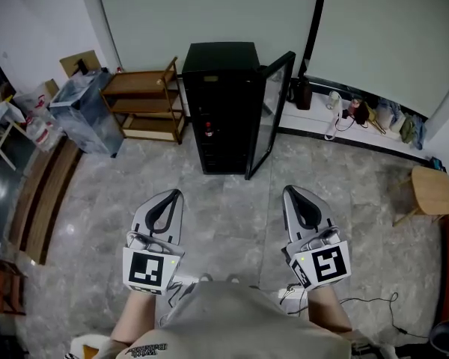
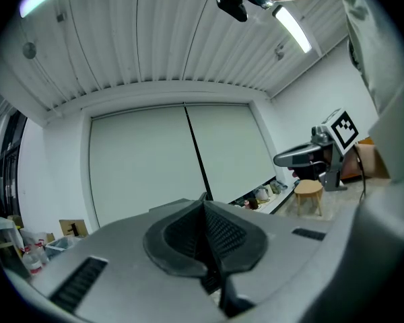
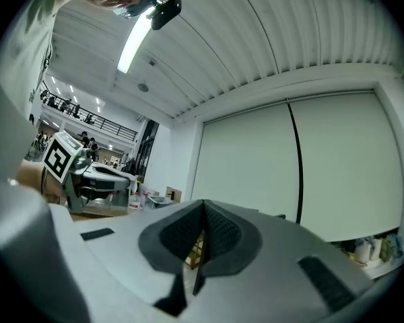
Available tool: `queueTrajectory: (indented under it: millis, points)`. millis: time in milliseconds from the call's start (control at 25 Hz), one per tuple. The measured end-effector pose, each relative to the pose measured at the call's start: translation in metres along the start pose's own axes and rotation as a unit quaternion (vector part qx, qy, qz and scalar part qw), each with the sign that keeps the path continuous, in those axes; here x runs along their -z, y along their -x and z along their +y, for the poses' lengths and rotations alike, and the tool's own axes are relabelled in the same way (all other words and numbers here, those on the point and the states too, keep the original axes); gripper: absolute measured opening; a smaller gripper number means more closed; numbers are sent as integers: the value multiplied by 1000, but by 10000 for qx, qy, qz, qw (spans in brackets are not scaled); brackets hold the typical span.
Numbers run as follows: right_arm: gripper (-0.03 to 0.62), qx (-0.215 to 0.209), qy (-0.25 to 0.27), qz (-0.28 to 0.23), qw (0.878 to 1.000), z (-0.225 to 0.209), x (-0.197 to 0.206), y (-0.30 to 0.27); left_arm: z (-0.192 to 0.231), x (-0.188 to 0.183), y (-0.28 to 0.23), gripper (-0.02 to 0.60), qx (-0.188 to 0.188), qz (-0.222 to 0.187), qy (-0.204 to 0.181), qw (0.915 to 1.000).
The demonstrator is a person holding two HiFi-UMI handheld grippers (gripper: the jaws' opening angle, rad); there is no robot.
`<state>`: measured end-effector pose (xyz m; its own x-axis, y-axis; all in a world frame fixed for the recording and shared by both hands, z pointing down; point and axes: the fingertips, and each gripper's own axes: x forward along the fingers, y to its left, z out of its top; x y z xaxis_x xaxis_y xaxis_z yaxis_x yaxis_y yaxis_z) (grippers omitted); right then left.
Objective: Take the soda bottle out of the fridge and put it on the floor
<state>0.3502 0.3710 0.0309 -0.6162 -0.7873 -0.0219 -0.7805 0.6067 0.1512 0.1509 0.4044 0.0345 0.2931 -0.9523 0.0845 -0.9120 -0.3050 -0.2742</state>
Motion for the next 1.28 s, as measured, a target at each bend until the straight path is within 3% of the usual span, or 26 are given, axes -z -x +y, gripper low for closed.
queueTrajectory:
  millis: [240,520,720,1280]
  points:
    - [-5,35,306,-174,9994,-15,-4,-20,-4,7,-17,6,-97,63,-30,9999]
    - [-5,-59,89,-220,9997,-15,10,-42,7,18,-30,6,-217,65,-113,9997]
    - [-5,-213,128,-13,9997,-9,30,-71,27,37,-51,8,-272,122,-64,9995]
    - [-5,-346,107,678,9970,-9,85,-230,123,100,-162,8,156,420,53,9990]
